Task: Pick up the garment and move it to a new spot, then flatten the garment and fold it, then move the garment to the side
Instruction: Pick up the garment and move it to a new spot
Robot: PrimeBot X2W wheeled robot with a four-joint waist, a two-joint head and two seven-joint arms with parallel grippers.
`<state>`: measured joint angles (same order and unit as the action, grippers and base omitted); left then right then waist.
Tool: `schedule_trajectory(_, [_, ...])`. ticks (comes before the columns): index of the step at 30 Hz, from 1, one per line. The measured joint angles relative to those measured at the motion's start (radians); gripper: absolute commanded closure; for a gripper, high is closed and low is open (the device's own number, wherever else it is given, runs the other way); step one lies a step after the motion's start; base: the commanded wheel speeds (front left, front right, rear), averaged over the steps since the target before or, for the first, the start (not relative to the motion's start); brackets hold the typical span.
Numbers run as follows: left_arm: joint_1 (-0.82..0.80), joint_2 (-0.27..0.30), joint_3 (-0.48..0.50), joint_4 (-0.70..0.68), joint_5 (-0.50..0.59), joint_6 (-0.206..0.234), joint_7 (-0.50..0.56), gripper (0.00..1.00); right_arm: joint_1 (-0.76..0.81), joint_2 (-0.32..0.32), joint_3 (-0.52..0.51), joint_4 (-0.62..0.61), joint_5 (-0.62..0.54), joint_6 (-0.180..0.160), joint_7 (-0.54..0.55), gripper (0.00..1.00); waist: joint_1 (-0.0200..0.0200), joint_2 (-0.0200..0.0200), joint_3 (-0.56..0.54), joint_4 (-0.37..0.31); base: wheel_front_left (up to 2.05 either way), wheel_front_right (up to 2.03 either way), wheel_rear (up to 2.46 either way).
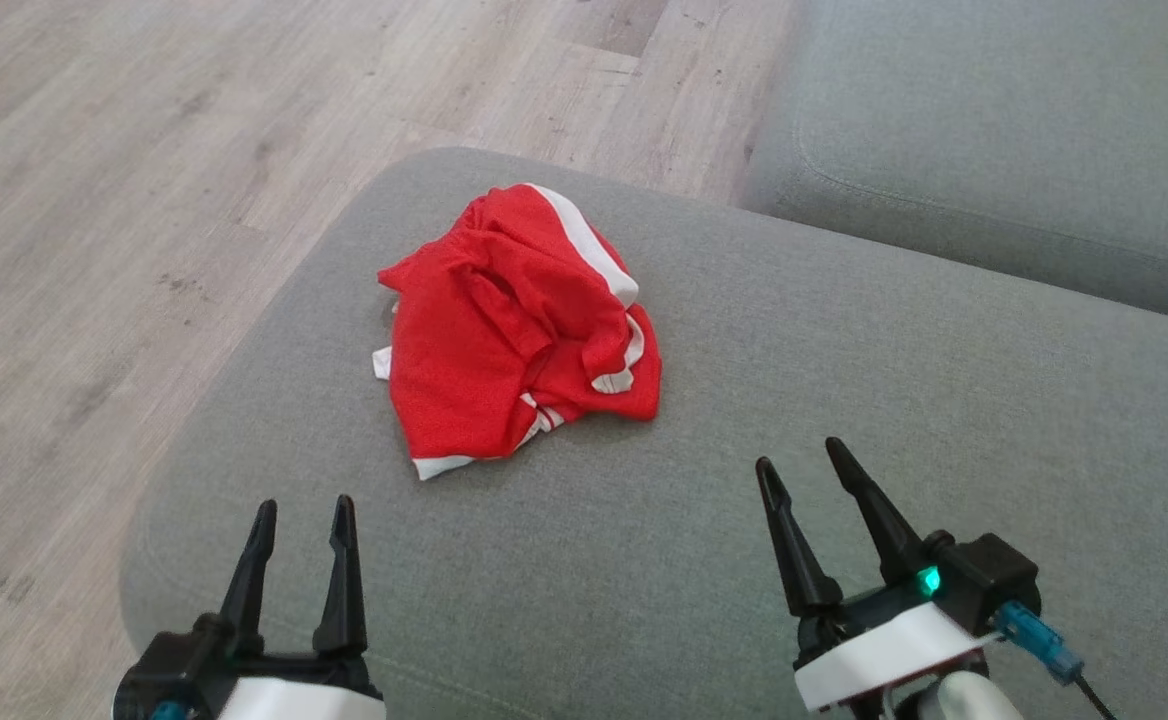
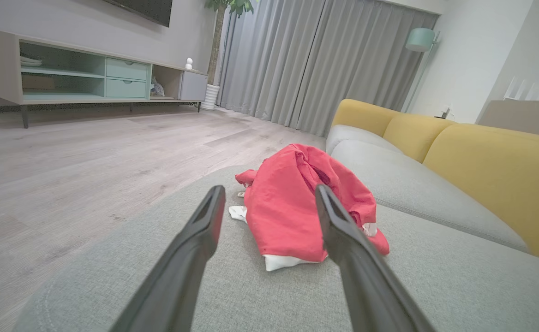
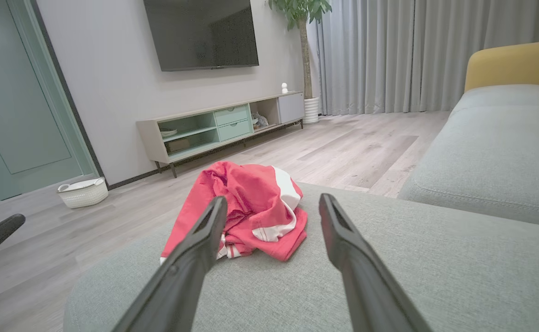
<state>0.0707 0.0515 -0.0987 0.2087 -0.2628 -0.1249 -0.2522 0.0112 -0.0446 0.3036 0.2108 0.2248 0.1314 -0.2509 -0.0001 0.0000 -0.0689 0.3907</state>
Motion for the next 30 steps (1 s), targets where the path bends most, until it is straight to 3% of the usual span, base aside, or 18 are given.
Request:
schedule_trajectory(7, [-0.004, 0.008, -0.031, -0.003, -0.007, 0.0, 0.0, 0.0, 0.001, 0.0, 0.008, -0.001, 0.004, 0.0, 0.0, 0.0, 0.0, 0.0, 0.004, 0.002, 0.0, 0.0, 0.0])
schedule_trajectory(12, [-0.128, 0.099, -0.139, 0.06, -0.042, -0.007, 0.005, 0.0, -0.001, 0.0, 0.017, -0.004, 0.0, 0.0, 0.0, 0.0, 0.0, 0.0, 0.041, -0.013, 0.0, 0.0, 0.0])
schedule_trajectory(20, [-0.591, 0.221, -0.295, 0.251, -0.235, -0.007, 0.26, 0.0, -0.08, -0.001, 0.035, -0.003, -0.041, 0.0, 0.0, 0.0, 0.0003, 0.0, 0.155, -0.069, 0.0, 0.0, 0.0])
schedule_trajectory(30, [-0.879, 0.355, -0.435, 0.471, -0.48, -0.007, 0.49, 0.0, -0.202, -0.003, 0.039, -0.01, -0.049, 0.0, 0.0, 0.0, 0.0004, 0.0, 0.319, -0.194, 0.0, 0.0, 0.0])
